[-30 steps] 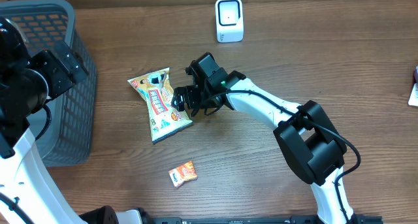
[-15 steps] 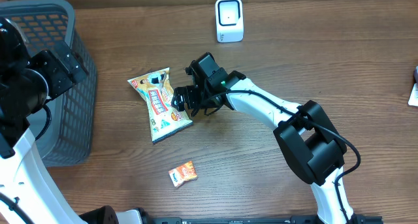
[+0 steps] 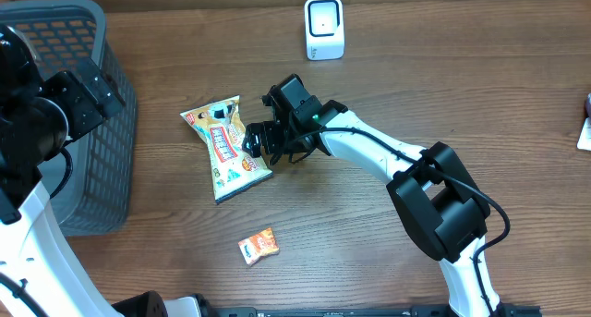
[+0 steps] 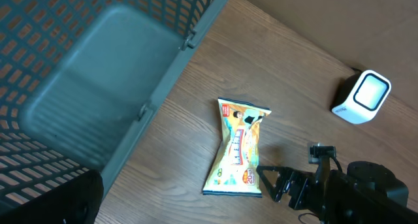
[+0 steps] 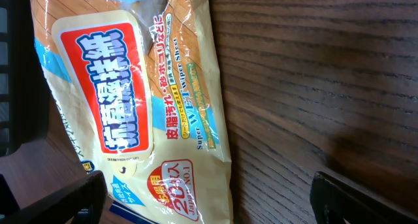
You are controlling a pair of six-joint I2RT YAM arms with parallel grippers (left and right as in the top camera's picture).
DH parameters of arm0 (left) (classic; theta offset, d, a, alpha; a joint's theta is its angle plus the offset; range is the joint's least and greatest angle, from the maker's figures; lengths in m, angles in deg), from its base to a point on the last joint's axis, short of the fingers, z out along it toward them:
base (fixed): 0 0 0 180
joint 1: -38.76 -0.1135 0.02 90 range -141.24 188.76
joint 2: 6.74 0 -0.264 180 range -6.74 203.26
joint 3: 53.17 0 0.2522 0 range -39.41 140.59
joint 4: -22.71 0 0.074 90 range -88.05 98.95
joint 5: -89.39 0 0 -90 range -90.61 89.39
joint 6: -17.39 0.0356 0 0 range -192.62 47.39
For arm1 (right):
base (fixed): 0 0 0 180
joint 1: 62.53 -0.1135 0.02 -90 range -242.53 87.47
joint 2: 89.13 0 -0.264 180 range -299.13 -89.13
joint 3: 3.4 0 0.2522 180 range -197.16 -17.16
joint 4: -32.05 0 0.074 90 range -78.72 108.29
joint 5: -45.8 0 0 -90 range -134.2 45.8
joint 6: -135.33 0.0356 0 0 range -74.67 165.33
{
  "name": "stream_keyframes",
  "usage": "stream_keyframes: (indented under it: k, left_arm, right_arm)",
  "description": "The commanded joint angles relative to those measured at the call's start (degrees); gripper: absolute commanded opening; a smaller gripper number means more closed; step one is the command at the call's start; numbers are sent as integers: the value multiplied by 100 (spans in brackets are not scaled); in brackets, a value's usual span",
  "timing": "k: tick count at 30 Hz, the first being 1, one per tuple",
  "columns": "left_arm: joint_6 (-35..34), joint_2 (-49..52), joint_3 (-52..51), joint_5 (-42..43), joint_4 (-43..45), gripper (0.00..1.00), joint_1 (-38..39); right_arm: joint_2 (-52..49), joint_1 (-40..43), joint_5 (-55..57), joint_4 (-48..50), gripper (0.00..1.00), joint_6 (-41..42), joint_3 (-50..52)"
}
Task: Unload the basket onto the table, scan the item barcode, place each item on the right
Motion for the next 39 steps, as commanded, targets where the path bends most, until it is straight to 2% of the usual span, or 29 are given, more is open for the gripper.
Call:
stream_keyframes:
  k: [1, 16, 19, 23, 25, 28, 34, 39]
  left_arm:
    - [-79, -13, 22, -55, 9, 100, -35]
    - [-79, -13, 22, -55, 9, 100, -35]
    - [-79, -13, 22, -57, 9, 100, -35]
    - [-79, -13, 22, -55, 9, 100, -35]
    - [-79, -13, 22, -55, 9, 100, -35]
    - [-79, -13, 22, -55, 9, 100, -35]
    - [-79, -13, 22, -55, 9, 100, -35]
    - [-79, -13, 22, -55, 9, 100, -35]
  right_arm:
    - [-83, 26, 33, 35, 100, -42, 37]
    - [-83, 26, -9, 35, 100, 11, 37]
    - [-83, 26, -1150, -151, 100, 391, 37]
    - [-83, 26, -1226, -138, 100, 330, 37]
    - [-83, 26, -1438, -164, 100, -101, 37]
    - [-85, 24, -1561, -221, 100, -195, 37]
    - [-195, -195, -1513, -190, 100, -192, 37]
    - [-455, -415, -994, -177, 100, -168, 37]
